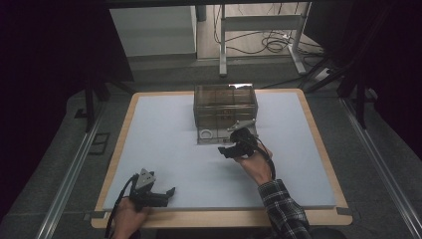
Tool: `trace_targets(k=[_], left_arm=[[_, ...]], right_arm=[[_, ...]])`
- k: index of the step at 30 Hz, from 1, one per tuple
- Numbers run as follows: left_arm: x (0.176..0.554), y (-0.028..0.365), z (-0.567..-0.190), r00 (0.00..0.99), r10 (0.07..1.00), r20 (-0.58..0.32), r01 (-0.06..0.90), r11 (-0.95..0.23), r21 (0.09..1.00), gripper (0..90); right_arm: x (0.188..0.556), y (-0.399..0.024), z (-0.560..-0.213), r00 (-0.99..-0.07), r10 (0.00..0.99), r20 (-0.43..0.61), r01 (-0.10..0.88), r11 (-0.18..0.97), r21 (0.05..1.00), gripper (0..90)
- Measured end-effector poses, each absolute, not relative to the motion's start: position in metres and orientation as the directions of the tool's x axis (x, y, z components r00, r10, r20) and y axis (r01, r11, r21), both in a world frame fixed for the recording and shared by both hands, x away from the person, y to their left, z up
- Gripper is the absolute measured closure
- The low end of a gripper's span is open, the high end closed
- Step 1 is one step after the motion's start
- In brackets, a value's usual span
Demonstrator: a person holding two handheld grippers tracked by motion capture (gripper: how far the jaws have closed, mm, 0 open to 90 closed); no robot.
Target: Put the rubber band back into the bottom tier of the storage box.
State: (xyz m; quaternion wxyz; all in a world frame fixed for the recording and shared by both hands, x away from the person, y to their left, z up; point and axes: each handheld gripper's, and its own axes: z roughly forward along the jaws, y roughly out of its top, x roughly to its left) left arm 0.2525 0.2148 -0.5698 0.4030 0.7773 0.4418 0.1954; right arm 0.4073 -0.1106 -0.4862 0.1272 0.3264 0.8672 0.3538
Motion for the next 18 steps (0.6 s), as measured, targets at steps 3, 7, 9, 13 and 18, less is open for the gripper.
trace_targets(k=[3, 7, 9, 13, 18], left_arm=[[0.253, 0.215, -0.57, 0.533, 0.844, -0.052, 0.53, -0.285, 0.799, 0.0], [0.253, 0.215, -0.57, 0.533, 0.844, -0.052, 0.53, -0.285, 0.799, 0.0], [0.253, 0.215, -0.57, 0.533, 0.844, -0.052, 0.53, -0.286, 0.799, 0.0], [0.253, 0.215, -0.57, 0.533, 0.844, -0.052, 0.53, -0.285, 0.799, 0.0], [0.253, 0.215, -0.57, 0.533, 0.844, -0.052, 0.53, -0.285, 0.799, 0.0]], right_arm=[[0.405, -0.114, -0.487, -0.75, 0.661, 0.015, 0.483, 0.533, 0.695, 30.7], [0.403, -0.119, -0.489, -0.746, 0.666, 0.016, 0.488, 0.531, 0.693, 29.3], [0.402, -0.122, -0.49, -0.744, 0.668, 0.014, 0.49, 0.532, 0.691, 28.7], [0.4, -0.126, -0.491, -0.739, 0.673, 0.01, 0.495, 0.532, 0.687, 27.6], [0.397, -0.131, -0.49, -0.738, 0.675, 0.008, 0.496, 0.534, 0.685, 26.5]])
